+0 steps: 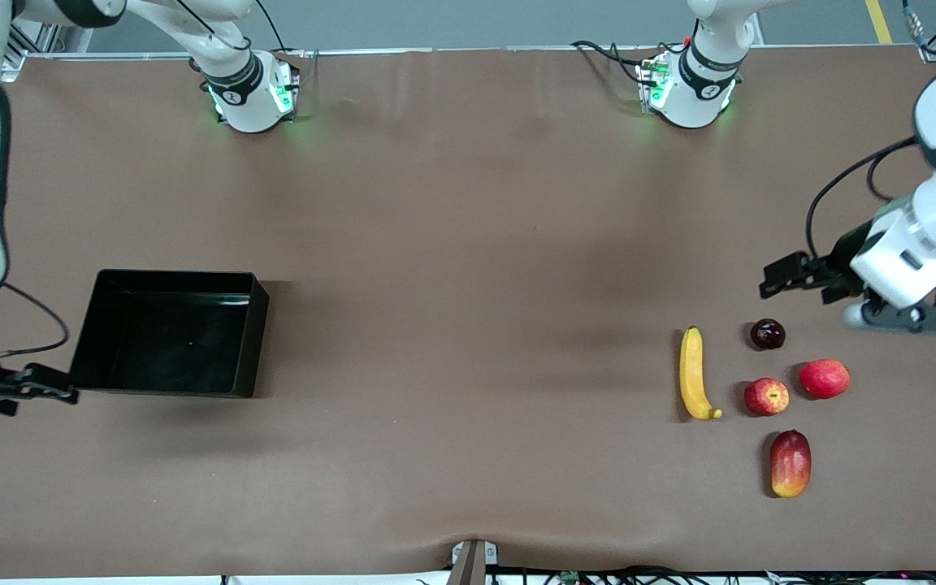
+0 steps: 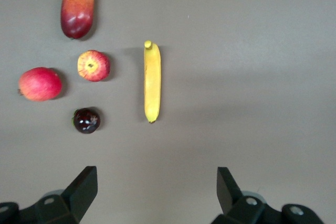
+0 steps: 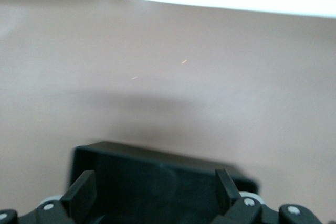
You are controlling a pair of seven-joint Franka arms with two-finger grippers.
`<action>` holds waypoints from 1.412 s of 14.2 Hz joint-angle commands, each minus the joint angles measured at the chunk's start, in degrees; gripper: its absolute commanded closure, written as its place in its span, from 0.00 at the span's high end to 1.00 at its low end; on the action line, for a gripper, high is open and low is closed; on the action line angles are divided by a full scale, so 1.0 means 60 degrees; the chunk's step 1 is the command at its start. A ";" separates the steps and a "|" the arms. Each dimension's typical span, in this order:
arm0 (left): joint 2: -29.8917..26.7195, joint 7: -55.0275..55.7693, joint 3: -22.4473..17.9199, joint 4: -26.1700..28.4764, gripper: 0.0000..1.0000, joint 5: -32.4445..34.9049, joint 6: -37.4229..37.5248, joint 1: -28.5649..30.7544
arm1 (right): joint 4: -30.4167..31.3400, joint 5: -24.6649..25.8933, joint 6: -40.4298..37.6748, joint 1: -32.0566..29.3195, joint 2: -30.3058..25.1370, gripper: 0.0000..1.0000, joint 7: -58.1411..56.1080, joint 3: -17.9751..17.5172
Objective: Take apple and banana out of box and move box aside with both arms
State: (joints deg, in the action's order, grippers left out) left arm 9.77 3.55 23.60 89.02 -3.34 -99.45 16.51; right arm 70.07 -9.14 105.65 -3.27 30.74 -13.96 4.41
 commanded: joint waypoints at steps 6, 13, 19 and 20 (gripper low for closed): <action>-0.1379 -0.0238 -0.3257 -0.0188 1.00 0.0483 0.1541 -0.2882 | 0.1617 0.0894 -0.3208 0.0824 -0.3653 1.00 0.2956 0.0085; -0.2478 -0.0620 -0.3421 0.0427 1.00 0.0834 0.1882 -0.3382 | 0.3511 0.1333 -0.3033 0.0765 -0.5563 1.00 0.2502 0.0129; -0.2333 -0.0664 -0.3407 0.0061 1.00 0.0922 0.1897 -0.3221 | 0.3453 0.1980 -0.2989 0.0736 -0.5695 1.00 0.2473 0.0115; -0.2303 -0.0679 -0.3407 0.0046 1.00 0.0922 0.1897 -0.3206 | 0.3555 0.1790 -0.2989 0.0722 -0.5695 1.00 0.2371 0.0129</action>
State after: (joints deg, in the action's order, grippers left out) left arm -3.88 0.31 3.26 89.74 1.02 -88.21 -2.91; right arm 89.75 2.36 87.20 1.80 -1.82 1.43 5.42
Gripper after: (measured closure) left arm 0.000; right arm 0.000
